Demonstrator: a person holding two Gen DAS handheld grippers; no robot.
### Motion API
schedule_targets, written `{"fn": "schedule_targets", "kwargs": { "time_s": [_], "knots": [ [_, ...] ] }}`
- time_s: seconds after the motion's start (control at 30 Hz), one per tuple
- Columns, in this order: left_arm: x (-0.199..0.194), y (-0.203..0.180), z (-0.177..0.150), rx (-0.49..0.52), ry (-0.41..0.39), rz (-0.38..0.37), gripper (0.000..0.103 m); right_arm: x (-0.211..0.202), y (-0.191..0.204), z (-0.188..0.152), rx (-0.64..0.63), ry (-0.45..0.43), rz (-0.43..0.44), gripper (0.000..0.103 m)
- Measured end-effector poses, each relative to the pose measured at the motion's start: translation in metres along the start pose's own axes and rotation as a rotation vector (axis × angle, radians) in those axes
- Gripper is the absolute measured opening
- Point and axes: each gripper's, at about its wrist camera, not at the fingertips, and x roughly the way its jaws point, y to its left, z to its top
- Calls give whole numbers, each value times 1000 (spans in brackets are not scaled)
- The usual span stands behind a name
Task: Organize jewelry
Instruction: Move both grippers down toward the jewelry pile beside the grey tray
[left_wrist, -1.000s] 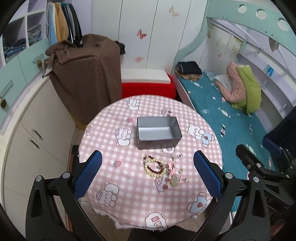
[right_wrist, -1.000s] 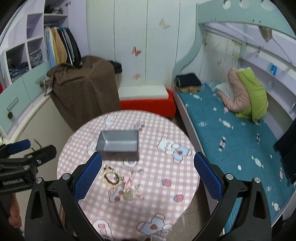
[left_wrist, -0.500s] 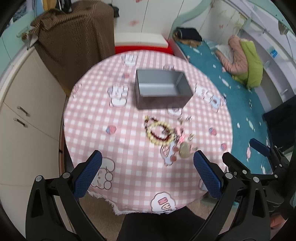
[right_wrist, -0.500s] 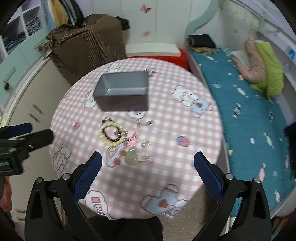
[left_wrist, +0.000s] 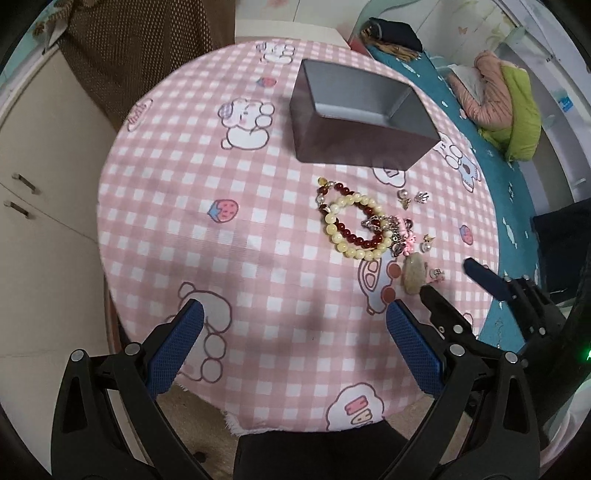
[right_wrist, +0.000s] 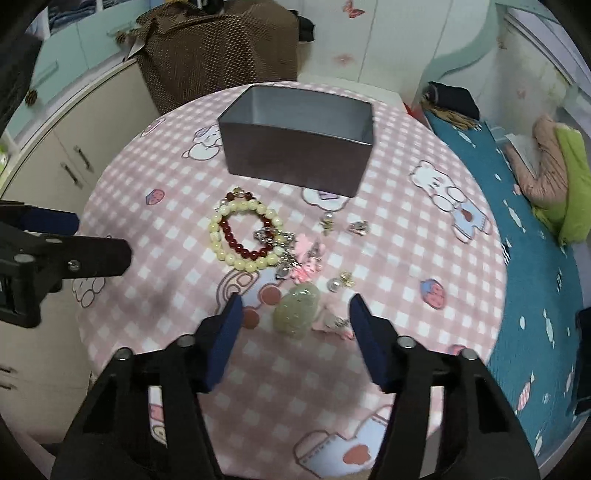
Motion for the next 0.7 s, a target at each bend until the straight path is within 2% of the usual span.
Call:
{"fn": "schedule_targets", "kwargs": {
  "time_s": [0.07,0.17,0.27,0.37,0.57,0.63,0.67,0.7],
  "knots": [
    [6,0,2,-1,8,-5,98,8,3,1,-20,3,-18,54],
    [15,1,7,-4,18,-5,98,22,5,3,-20,25,-8,46],
    [23,3,12,-14,22,-12,98,31,7,3,-40,36,3,45],
    [28,6,19,-18,26,-12,98,45,3,1,-12,82,-2,45],
    [40,6,30,-15,30,7,98,47,-3,-1,22,76,38,44],
    [42,5,32,-23,35,1,98,46,-5,-1,33,76,40,39],
    [43,6,33,-27,34,-2,98,46,-7,-1,43,75,33,29],
    [43,5,35,-28,29,-2,98,46,-12,0,64,77,37,27]
  ]
}}
